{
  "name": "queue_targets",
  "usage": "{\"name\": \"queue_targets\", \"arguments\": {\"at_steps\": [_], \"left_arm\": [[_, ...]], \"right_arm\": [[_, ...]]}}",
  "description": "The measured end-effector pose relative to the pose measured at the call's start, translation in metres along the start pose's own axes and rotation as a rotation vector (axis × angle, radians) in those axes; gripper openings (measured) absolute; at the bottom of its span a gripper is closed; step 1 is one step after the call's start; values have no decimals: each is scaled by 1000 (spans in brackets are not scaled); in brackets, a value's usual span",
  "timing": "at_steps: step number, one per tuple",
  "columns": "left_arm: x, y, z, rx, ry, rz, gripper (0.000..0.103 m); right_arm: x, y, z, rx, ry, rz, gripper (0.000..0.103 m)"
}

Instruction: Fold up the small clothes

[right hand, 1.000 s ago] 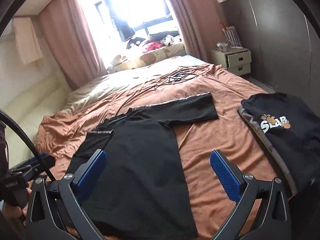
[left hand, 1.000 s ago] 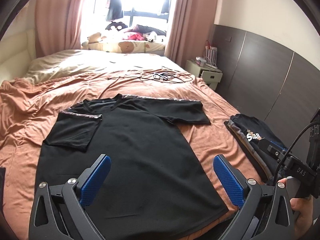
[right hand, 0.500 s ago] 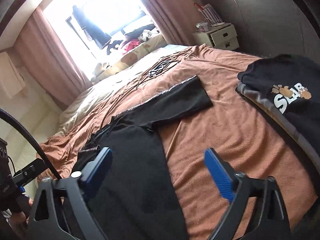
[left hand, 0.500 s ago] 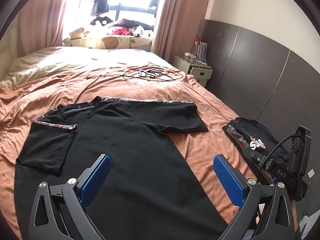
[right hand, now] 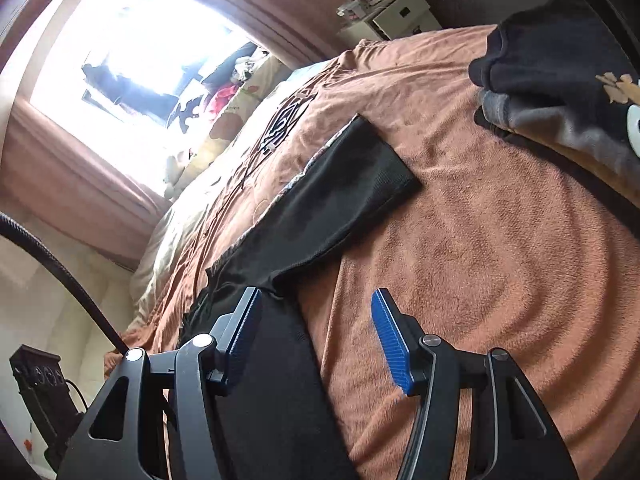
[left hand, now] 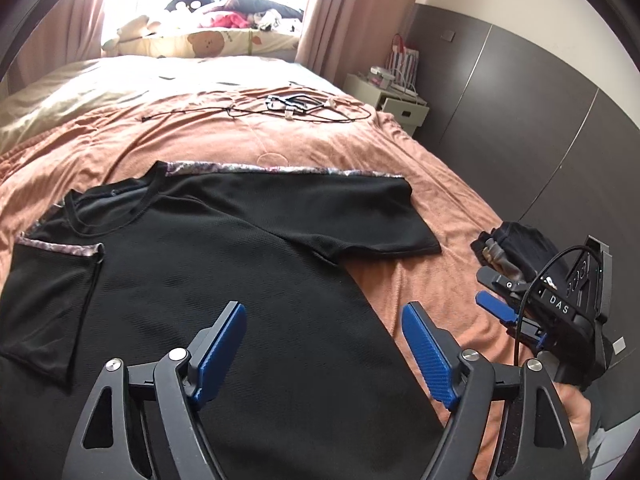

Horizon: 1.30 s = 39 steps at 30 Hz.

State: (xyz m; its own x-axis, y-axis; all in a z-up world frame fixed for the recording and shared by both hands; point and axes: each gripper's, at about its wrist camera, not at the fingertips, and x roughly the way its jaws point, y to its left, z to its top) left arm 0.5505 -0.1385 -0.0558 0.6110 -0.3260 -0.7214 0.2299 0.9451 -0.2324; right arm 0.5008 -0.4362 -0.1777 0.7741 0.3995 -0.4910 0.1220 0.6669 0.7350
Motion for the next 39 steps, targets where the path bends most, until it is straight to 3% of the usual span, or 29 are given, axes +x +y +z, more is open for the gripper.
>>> {"name": "queue_targets", "arguments": {"at_steps": [7,11,15,19,24,29,33,39], "left_arm": [[46,15,13,-18,48,8,71],[75,25,21,-43,83,5,60],[97,35,28,-72,99,-12,59],[116,42,33,-84,112,-12,58],[139,48,37,-102,140,-32,49],[152,46,39,-91,153,-33,42],[160,46,40,-100,171,-37,32],[169,44,41,-98,193,-41,31]], "right_arm": [[45,-23,15,98,34,11,55],[69,-29,24,145,59,28,55],[86,-36,35,211,76,62,55],[96,-41,46,219,60,40,55],[104,-40,52,218,41,18,54],[112,-33,54,184,21,-34,39],[109,-24,55,176,13,4,3],[92,30,60,36,-42,118,3]]}}
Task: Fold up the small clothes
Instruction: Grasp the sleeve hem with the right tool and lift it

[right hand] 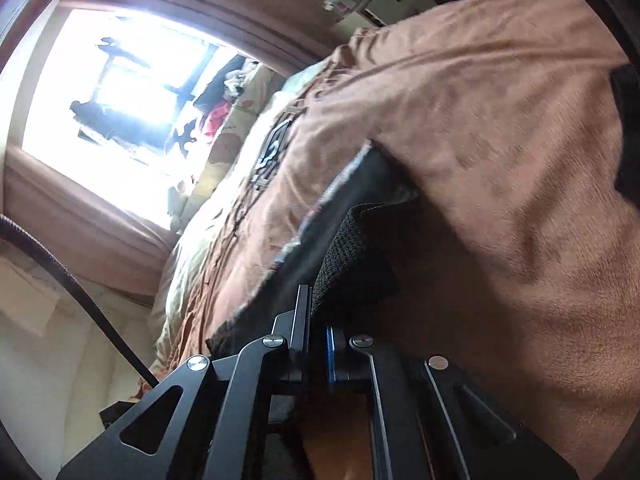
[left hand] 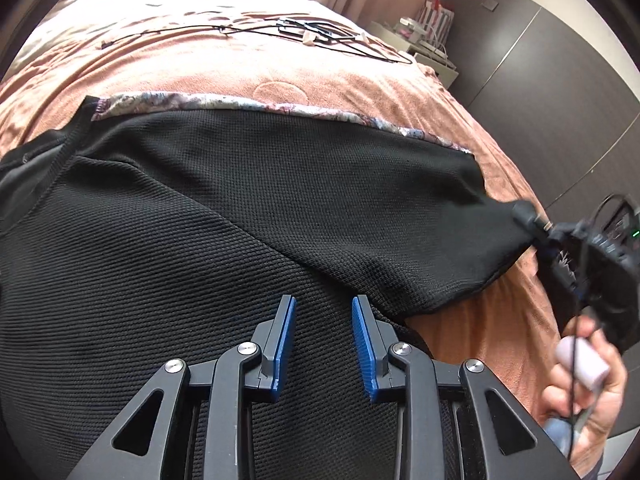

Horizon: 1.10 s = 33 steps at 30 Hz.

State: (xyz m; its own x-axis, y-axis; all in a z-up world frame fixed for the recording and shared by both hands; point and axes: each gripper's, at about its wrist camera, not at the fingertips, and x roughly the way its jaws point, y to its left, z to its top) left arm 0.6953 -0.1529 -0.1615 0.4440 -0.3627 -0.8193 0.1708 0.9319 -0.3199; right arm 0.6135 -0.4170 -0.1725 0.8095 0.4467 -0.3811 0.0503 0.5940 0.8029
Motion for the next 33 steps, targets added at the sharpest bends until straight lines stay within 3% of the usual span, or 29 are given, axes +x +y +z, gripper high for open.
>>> {"name": "queue_targets", "arguments": {"at_steps": [15,24,28,33], "left_arm": [[23,-24,6,50,28,-56,31],[31,-26,14,28,1,-98,31],[22,-20,8,31,3,-154,31],[0,-7,5,16,-17,-141,31]], "right_arm": [[-51,55,-21,-72,30,226,2],[-30,62,-24,-88,71,245,2],[-22,61,-18,-78,80,254,2],[-17,71,-26,-89,108,272,2]]}}
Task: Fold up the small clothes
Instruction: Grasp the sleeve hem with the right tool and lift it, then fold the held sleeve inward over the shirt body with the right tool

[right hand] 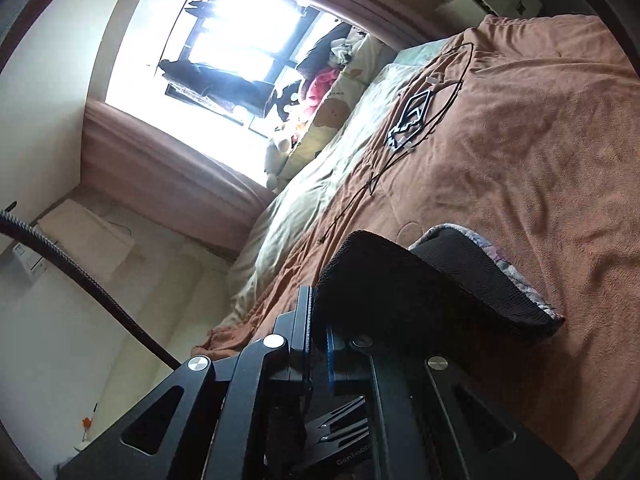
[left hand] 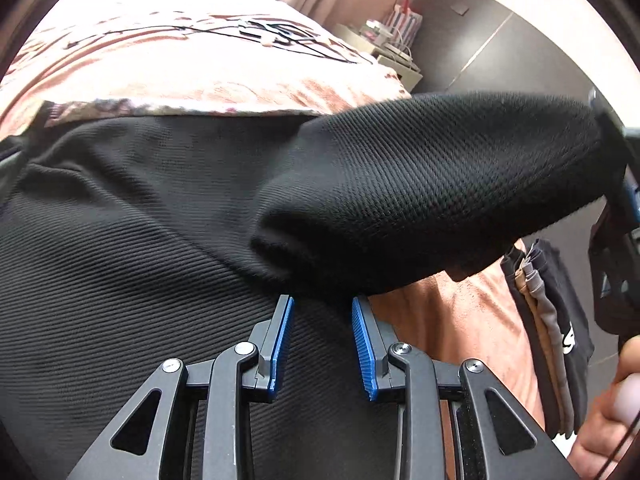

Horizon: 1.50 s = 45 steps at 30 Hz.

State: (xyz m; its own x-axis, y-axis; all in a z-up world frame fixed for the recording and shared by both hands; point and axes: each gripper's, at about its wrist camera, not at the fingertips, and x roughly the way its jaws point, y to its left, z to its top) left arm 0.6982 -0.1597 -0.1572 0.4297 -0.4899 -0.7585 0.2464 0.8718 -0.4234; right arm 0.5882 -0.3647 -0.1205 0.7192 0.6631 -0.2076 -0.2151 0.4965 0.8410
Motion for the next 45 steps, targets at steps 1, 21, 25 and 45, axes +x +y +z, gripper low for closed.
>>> {"name": "queue_targets", "arguments": {"at_steps": [1,21,25,45], "left_arm": [[-6,3,0,-3,-5,16,31],[-128,40,-16,-92,-119,149,31],[-143,41,-22,-94,-128,155,31],[-115,0,-24,-16,-81,114,31]], "right_arm": [[2,2,-3,-5,8,0,2],[42,-8,-52,86,203,-26,4],[47,-15,-58,125,252,-47,5],[-16,-39,10,107,95,-267,77]]}}
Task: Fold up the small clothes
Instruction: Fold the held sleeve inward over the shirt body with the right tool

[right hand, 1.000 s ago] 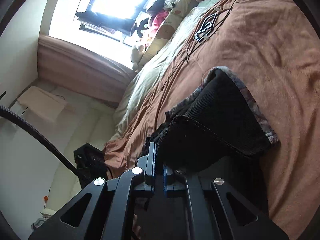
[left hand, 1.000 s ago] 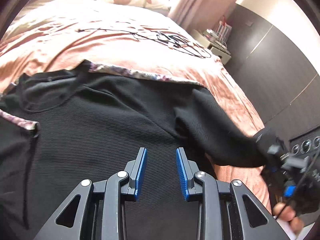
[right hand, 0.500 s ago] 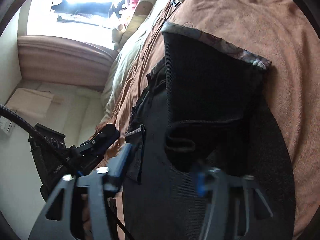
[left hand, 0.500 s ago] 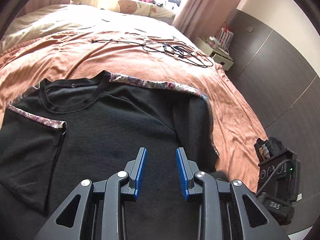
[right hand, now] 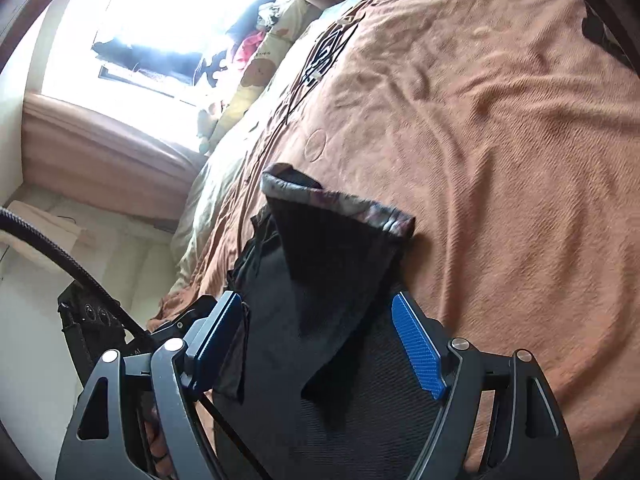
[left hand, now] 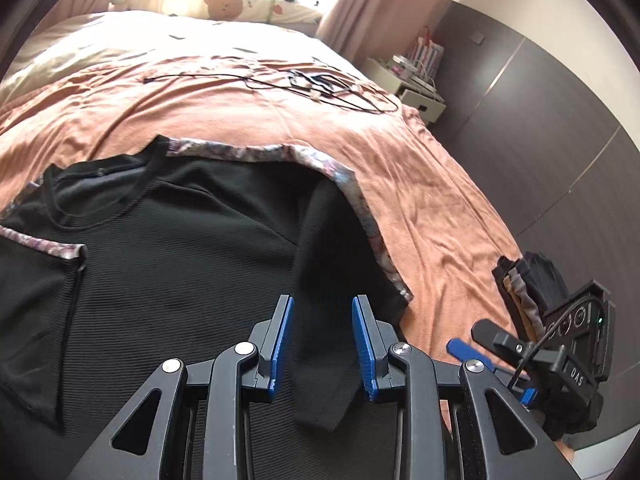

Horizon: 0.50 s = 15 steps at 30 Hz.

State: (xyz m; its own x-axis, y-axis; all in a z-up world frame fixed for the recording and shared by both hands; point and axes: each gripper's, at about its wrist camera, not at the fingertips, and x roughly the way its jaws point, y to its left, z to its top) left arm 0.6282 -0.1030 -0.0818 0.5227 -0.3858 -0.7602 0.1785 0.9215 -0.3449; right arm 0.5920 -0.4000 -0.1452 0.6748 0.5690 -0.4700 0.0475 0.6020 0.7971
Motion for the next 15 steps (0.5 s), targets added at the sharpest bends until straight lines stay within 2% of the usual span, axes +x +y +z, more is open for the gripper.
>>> {"name": "queue_targets", "arguments": {"at_steps": [5,8,12,15], "left_arm": [[33,-25,-1,51,54,-18,31],[50,-37,-2,67,76,-30,33],[73,-53,-6,91,112,-43,33],[91,-65,-8,118,140,-45,34]], "right_arm": [[3,-8,10,26,-7,-36,76],[1,-11,16,35,-18,-63,69],[-6,-18,14,58,-21,-84,50],[-19,-28,14,84,-32,-92,48]]}}
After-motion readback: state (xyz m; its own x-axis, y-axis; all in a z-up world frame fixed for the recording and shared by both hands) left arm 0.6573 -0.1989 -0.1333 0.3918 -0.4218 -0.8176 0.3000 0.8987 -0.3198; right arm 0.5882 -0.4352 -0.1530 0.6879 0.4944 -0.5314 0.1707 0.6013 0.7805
